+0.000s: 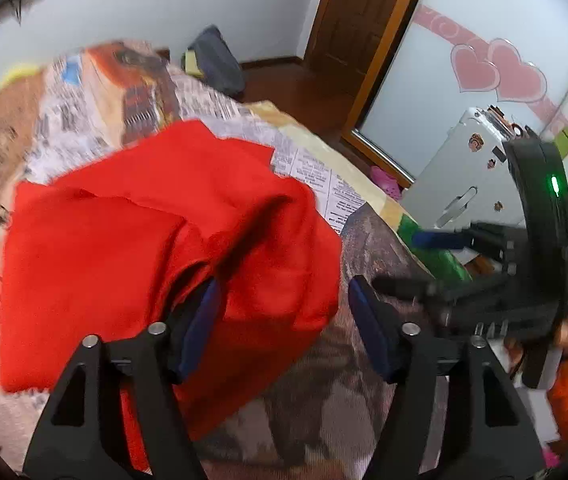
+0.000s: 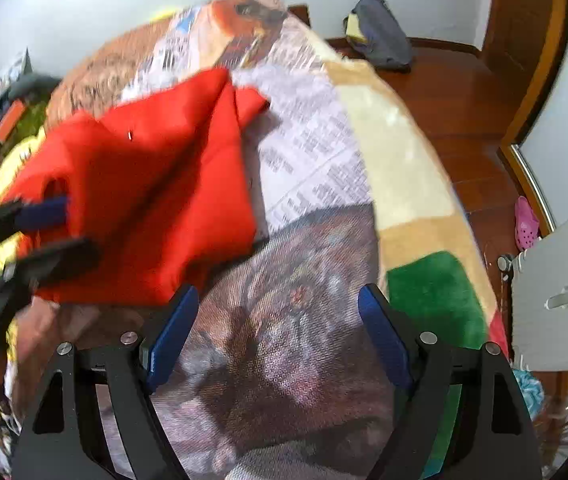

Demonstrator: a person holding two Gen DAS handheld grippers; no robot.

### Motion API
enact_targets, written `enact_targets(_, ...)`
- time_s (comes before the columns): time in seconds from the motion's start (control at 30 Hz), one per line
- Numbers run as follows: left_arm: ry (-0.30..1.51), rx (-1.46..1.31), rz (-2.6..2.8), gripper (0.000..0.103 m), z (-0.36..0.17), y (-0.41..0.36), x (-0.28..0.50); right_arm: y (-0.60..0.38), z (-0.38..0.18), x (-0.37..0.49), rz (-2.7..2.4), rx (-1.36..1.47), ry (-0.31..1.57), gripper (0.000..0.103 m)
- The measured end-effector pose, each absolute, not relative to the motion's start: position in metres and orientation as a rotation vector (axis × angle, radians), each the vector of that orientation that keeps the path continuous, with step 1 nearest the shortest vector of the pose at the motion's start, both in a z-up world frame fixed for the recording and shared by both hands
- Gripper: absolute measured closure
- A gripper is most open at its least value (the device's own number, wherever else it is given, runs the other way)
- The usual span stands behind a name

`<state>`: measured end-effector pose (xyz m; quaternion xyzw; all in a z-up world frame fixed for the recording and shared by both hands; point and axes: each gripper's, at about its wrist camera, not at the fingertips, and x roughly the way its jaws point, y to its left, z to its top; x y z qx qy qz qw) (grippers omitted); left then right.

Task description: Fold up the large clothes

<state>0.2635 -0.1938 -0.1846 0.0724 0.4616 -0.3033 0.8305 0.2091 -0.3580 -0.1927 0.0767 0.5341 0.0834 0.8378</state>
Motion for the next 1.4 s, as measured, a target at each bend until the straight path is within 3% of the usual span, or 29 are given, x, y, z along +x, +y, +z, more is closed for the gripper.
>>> enact_targets(0.1, 0.917, 0.181, -0.583, 0.034, -0.166, -0.179, 0.251, -0.357, -0.175, 0.204, 0.178, 0.167, 1.078, 0.024)
enact_targets(0.2, 0.859, 0.176, -0.498, 0.021, -0.150, -0.149, 0.244, -0.341, -0.156, 0.207, 0.214, 0.143, 1.022, 0.024)
enact_targets(0.3, 0.812, 0.155, -0.389, 0.017, -0.139, -0.109, 0.242, -0.317, -0.143, 0.213, 0.262, 0.100, 0.974, 0.024)
enact_targets(0.67, 0.881, 0.053, -0.050, 0.017, -0.168, 0.026, 0.245, -0.202, -0.141, 0.228, 0.491, -0.084, 0.938, 0.024)
enact_targets(1.1, 0.945, 0.029, -0.041, 0.017, -0.206, 0.046, 0.244, -0.124, -0.181, 0.256, 0.504, -0.344, 0.927, 0.024)
enact_targets(1.2, 0.940, 0.037, -0.049, 0.017, -0.205, 0.039, 0.250, -0.137, -0.174, 0.265, 0.478, -0.307, 0.873, 0.033)
enact_targets(1.27, 0.936, 0.036, -0.057, 0.017, -0.204, 0.035, 0.255, -0.148, -0.171, 0.272, 0.491, -0.256, 0.869, 0.060)
enact_targets(1.37, 0.934, 0.022, -0.073, 0.017, -0.202, 0.027, 0.264, -0.169, -0.163, 0.283, 0.532, -0.141, 0.867, 0.083)
enact_targets(1.4, 0.934, 0.010, -0.087, 0.017, -0.201, 0.023, 0.268, -0.171, -0.161, 0.285, 0.533, -0.127, 0.864, 0.086)
